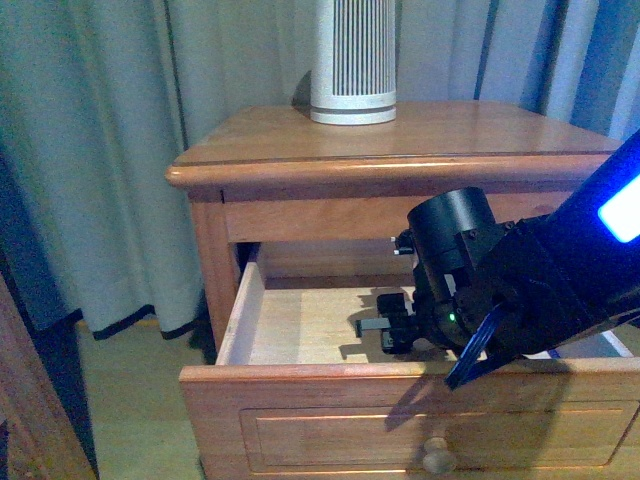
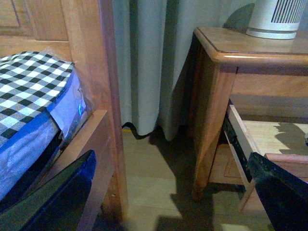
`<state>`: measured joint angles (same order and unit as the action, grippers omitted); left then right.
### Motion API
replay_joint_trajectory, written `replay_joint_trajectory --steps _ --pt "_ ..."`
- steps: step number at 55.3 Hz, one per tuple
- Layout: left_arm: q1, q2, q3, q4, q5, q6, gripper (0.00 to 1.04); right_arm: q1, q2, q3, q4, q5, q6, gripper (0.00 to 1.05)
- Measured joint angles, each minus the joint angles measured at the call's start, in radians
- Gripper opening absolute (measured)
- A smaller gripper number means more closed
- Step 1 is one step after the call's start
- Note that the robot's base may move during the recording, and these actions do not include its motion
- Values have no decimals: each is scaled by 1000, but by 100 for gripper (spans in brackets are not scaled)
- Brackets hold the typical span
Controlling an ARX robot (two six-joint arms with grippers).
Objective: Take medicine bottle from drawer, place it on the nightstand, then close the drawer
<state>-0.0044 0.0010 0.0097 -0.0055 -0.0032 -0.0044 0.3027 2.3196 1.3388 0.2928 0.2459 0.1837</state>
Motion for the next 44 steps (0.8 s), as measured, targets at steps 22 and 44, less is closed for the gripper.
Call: replay_joint_trajectory --steps 22,44 --pt "0 0 0 0 0 0 98 10 -253 -116 -118 98 91 30" --pt "0 0 0 0 0 0 98 -3 -621 -27 -447 40 235 29"
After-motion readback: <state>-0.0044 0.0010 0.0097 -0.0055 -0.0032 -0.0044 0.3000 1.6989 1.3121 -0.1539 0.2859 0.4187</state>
